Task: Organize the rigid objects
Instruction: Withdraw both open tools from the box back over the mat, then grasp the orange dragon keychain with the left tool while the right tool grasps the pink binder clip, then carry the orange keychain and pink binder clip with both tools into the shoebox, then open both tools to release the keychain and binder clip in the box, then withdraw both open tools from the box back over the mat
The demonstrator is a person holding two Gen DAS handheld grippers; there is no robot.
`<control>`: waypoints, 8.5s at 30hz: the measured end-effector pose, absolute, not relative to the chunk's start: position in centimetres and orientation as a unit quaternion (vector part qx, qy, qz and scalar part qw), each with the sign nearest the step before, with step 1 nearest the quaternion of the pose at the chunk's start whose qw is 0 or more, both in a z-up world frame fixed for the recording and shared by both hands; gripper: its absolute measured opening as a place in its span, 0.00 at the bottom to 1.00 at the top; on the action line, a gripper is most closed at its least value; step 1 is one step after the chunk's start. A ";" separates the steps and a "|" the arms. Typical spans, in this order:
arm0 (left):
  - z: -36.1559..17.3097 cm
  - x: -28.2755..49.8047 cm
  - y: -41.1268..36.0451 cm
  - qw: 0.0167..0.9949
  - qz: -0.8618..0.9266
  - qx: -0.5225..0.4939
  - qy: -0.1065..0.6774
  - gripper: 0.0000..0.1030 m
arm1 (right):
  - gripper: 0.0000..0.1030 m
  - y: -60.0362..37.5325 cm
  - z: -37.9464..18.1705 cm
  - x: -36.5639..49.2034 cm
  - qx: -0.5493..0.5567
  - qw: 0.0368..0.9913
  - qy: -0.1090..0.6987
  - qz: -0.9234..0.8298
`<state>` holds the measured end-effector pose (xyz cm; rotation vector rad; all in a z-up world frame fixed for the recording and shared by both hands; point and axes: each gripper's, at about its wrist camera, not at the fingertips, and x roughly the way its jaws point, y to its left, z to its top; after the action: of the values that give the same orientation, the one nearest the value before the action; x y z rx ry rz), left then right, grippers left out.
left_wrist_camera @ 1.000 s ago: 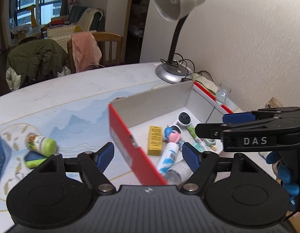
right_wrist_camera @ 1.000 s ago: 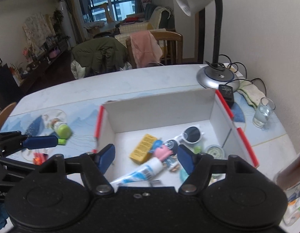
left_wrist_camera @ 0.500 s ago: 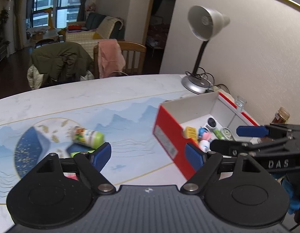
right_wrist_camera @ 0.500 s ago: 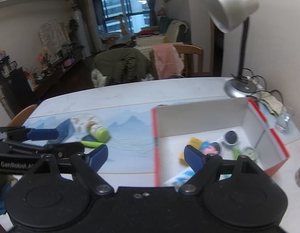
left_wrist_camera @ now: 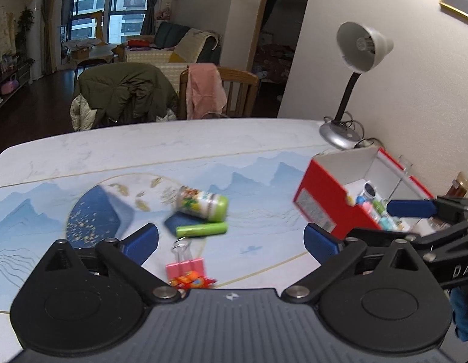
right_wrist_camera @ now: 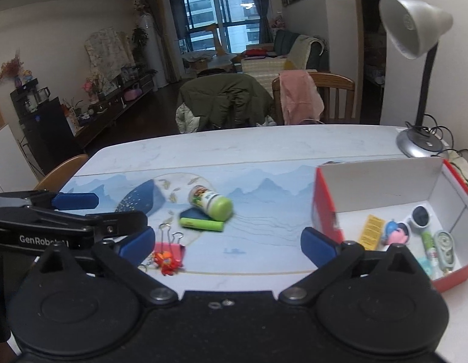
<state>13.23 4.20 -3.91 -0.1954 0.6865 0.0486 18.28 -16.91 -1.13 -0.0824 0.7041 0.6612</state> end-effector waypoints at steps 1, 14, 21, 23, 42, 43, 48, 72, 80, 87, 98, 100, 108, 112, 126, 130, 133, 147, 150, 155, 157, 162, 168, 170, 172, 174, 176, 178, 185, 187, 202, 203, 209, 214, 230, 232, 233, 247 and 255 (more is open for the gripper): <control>-4.3 13.1 4.6 0.936 0.026 -0.094 0.339 1.00 | 1.00 -16.5 -1.3 18.3 -0.039 0.884 0.340 0.319; -10.5 12.9 8.2 0.923 0.054 -0.106 0.365 1.00 | 1.00 -10.9 -3.7 20.4 -0.043 0.875 0.386 0.289; -13.2 13.6 8.4 0.914 0.054 -0.117 0.385 1.00 | 1.00 -8.6 -5.9 22.1 -0.065 0.863 0.415 0.282; -13.7 13.8 8.3 0.914 0.050 -0.121 0.384 1.00 | 0.99 -8.2 -6.6 22.7 -0.069 0.859 0.423 0.280; -17.3 15.8 5.8 0.917 0.046 -0.072 0.389 0.98 | 0.86 -1.8 -12.5 25.2 -0.092 0.787 0.523 0.314; -17.4 15.8 5.7 0.918 0.044 -0.071 0.389 0.97 | 0.85 -1.6 -12.7 25.3 -0.092 0.784 0.528 0.314; -17.9 15.9 5.4 0.915 0.041 -0.070 0.395 0.88 | 0.82 -1.0 -13.4 25.9 -0.078 0.773 0.546 0.312; -17.6 14.6 4.3 0.916 0.046 -0.058 0.394 0.50 | 0.49 0.3 -14.1 26.1 -0.090 0.771 0.555 0.300; -17.1 15.4 5.7 0.911 0.040 -0.079 0.404 0.50 | 0.49 -1.8 -13.3 26.5 -0.066 0.783 0.552 0.280; -16.2 14.9 6.8 0.906 0.038 -0.105 0.409 0.50 | 0.49 -4.5 -11.6 26.2 -0.043 0.792 0.545 0.272; -12.8 14.4 6.9 0.907 0.041 -0.129 0.398 0.50 | 0.49 -8.2 -7.6 24.8 -0.015 0.806 0.524 0.275; -12.1 14.5 6.8 0.905 0.041 -0.132 0.401 0.50 | 0.49 -8.8 -7.0 24.6 -0.012 0.809 0.520 0.276; -9.0 14.7 5.5 0.907 0.041 -0.145 0.394 0.50 | 0.49 -11.9 -4.5 23.8 -0.006 0.819 0.500 0.283; -7.4 15.7 4.3 0.908 0.042 -0.143 0.391 0.50 | 0.49 -14.0 -3.5 23.8 0.000 0.825 0.488 0.286; -4.2 20.2 -2.4 0.919 0.019 -0.123 0.375 0.50 | 0.49 -22.3 -1.9 26.6 0.022 0.844 0.463 0.270; -4.1 21.6 -4.6 0.919 0.012 -0.114 0.377 0.50 | 0.49 -25.0 -2.0 28.0 0.027 0.849 0.461 0.258; -4.1 22.7 -6.2 0.919 0.007 -0.109 0.379 0.50 | 0.49 -26.9 -2.2 29.0 0.030 0.852 0.460 0.250; -4.2 28.0 -13.1 0.918 -0.020 -0.074 0.389 0.50 | 0.49 -34.4 -3.6 33.2 0.030 0.861 0.461 0.212; -4.5 29.2 -14.5 0.917 -0.025 -0.064 0.394 0.50 | 0.49 -35.6 -4.2 34.0 0.027 0.861 0.466 0.203; -5.4 31.6 -16.6 0.914 -0.030 -0.035 0.404 0.50 | 0.49 -36.8 -5.1 35.0 0.016 0.858 0.472 0.201; -5.8 32.7 -17.3 0.911 -0.032 -0.028 0.410 0.50 | 0.49 -37.0 -5.7 35.5 0.007 0.855 0.476 0.204; -6.7 35.3 -18.7 0.907 -0.034 -0.011 0.421 0.50 | 0.49 -37.0 -6.7 36.2 -0.018 0.851 0.481 0.212; -8.5 37.9 -20.0 0.896 -0.030 0.007 0.442 0.50 | 0.49 -36.3 -8.1 36.6 -0.053 0.840 0.488 0.231; -9.2 38.6 -20.4 0.891 -0.024 0.016 0.454 0.50 | 0.49 -36.0 -8.6 36.7 -0.065 0.837 0.490 0.237; -10.0 39.1 -20.5 0.885 -0.022 0.017 0.464 0.50 | 0.49 -35.6 -9.1 36.8 -0.074 0.834 0.492 0.239; -10.6 39.4 -20.6 0.881 -0.017 0.022 0.473 0.50 | 0.49 -35.4 -9.7 36.9 -0.083 0.831 0.496 0.240; -11.1 39.7 -20.5 0.876 -0.013 0.023 0.481 0.50 | 0.49 -35.2 -10.0 37.0 -0.089 0.828 0.498 0.242; -11.3 39.9 -20.5 0.875 -0.012 0.024 0.483 0.50 | 0.49 -35.1 -10.3 37.0 -0.094 0.825 0.501 0.244; -12.1 40.7 -20.8 0.866 -0.017 0.027 0.498 0.50 | 0.49 -34.8 -11.2 37.0 -0.112 0.815 0.513 0.247; -12.3 40.8 -20.9 0.864 -0.016 0.027 0.502 0.50 | 0.49 -34.8 -11.3 36.9 -0.117 0.814 0.513 0.248; -12.6 40.8 -21.0 0.855 -0.024 0.030 0.518 0.51 | 0.54 -34.9 -11.1 36.9 -0.113 0.813 0.517 0.243; -12.5 40.6 -21.0 0.856 -0.024 0.029 0.515 0.51 | 0.55 -34.9 -11.0 36.8 -0.113 0.814 0.515 0.243; -11.5 39.5 -21.0 0.865 -0.034 0.017 0.500 0.56 | 0.57 -35.0 -10.1 36.4 -0.108 0.821 0.507 0.240; -10.4 38.5 -20.7 0.874 -0.031 0.008 0.484 0.61 | 0.58 -35.1 -9.4 35.8 -0.105 0.827 0.498 0.239; -6.1 32.9 -17.5 0.901 -0.041 -0.030 0.432 0.61 | 0.70 -34.2 -5.3 32.3 -0.087 0.853 0.455 0.241; -5.6 31.9 -17.1 0.904 -0.043 -0.033 0.425 0.62 | 0.70 -33.9 -4.7 31.7 -0.086 0.856 0.448 0.242; -5.4 31.4 -16.7 0.905 -0.044 -0.036 0.422 0.62 | 0.70 -33.7 -4.3 31.3 -0.085 0.858 0.445 0.243; -2.4 24.3 -10.5 0.921 -0.033 -0.064 0.383 0.71 | 0.82 -29.6 -0.7 25.9 -0.065 0.877 0.397 0.263; -1.6 20.6 -6.2 0.926 -0.013 -0.065 0.371 0.82 | 0.90 -25.9 -0.1 22.9 -0.052 0.877 0.390 0.276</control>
<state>20.58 -6.16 -1.64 -0.1341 0.7608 -0.0266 22.94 -25.94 -0.14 -0.1087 0.8133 0.5760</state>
